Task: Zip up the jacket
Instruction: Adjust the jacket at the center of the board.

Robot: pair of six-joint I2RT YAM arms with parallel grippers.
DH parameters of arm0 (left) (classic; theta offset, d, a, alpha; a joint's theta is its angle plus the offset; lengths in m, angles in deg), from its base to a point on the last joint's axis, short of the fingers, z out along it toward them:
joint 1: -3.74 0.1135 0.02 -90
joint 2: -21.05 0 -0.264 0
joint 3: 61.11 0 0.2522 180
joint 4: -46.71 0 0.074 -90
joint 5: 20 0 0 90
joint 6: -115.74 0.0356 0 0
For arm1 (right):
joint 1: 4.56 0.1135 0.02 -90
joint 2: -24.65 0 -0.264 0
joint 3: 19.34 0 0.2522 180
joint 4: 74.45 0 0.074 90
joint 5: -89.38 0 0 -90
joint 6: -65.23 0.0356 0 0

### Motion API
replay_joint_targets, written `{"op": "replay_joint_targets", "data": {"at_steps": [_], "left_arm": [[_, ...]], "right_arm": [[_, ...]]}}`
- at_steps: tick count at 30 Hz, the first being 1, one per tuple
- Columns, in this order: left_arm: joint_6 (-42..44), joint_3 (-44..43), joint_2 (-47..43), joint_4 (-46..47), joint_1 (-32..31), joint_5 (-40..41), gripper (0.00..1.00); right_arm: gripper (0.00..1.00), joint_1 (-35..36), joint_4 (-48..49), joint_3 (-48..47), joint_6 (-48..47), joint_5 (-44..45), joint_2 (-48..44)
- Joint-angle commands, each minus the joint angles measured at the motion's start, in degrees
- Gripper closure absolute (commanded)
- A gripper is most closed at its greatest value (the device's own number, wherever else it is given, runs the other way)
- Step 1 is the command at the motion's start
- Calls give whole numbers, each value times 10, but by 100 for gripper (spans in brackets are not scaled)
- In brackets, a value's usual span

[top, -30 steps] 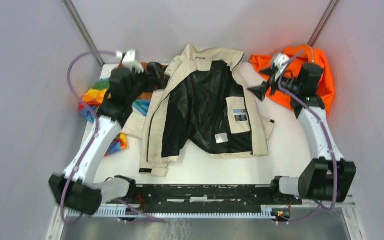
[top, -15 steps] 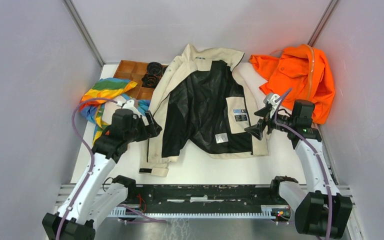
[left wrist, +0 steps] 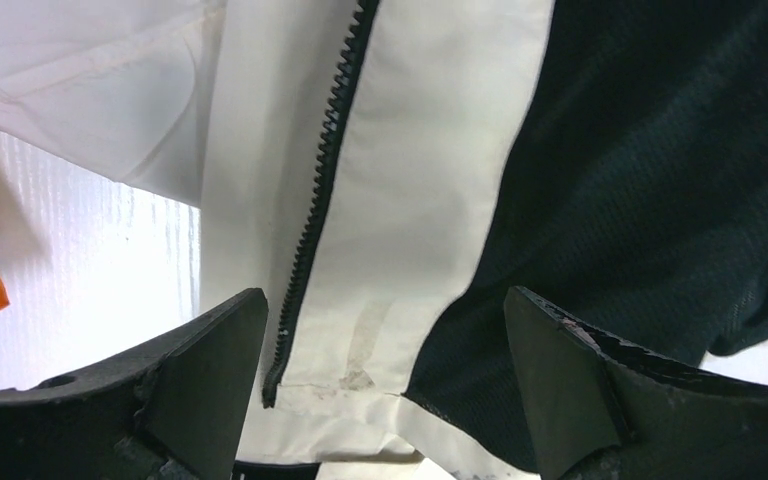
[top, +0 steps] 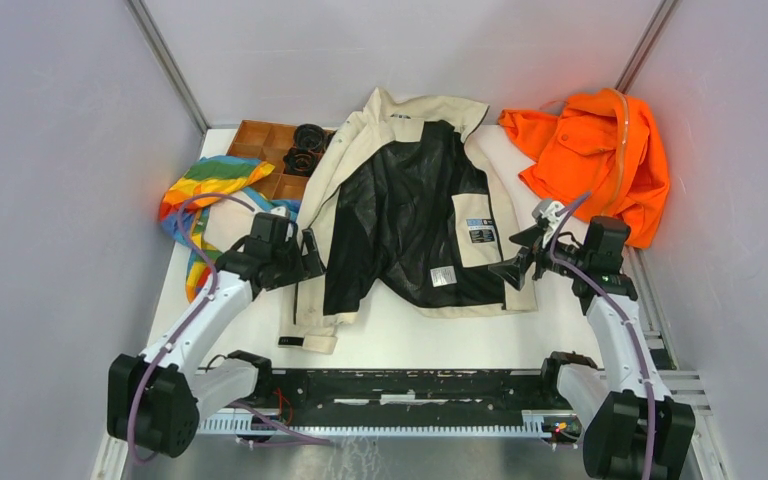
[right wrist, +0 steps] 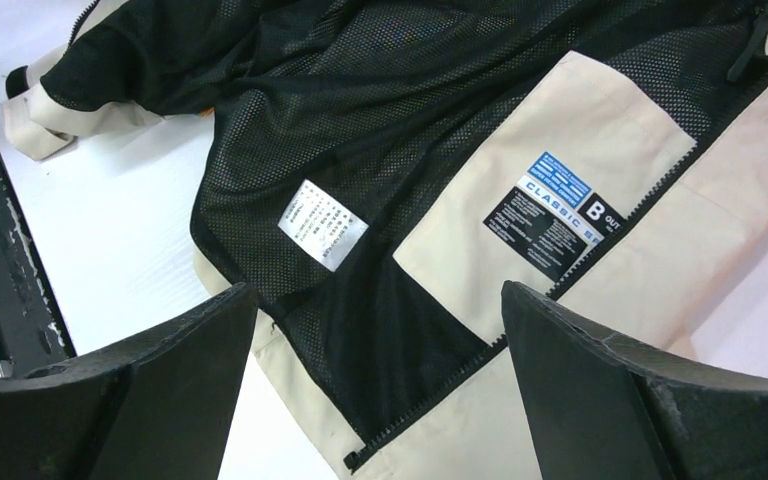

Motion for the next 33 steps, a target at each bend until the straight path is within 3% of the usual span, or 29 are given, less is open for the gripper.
{"op": "replay_joint_targets", "data": {"at_steps": [1,8,11,14,17,19,21,28,31,33], "left_arm": [[32,3,27,42,19,14,5],[53,20,58,80,51,-87,16],[51,26,51,86,60,-117,29],[40,24,32,77,62,-139,44],[30,17,3,57,62,-159,74],[20,12,-12,47,62,-185,88],[-2,8,-23,47,62,-232,96],[-159,-6,-39,149,41,-338,98],[-196,-43,-4,195,-20,-313,98],[-216,-74,40,224,-103,-287,98]], "right_arm": [[2,-2,58,25,28,-21,-20],[2,-4,56,26,27,-18,-28],[2,-7,54,26,29,-19,-29],[2,-9,53,25,31,-19,-30],[2,-13,52,24,31,-19,-33],[2,-16,51,25,32,-19,-35],[2,-20,51,25,32,-19,-34],[2,-32,54,21,35,-19,-36],[2,-36,57,20,38,-15,-35],[2,-39,57,19,39,-8,-34]]}}
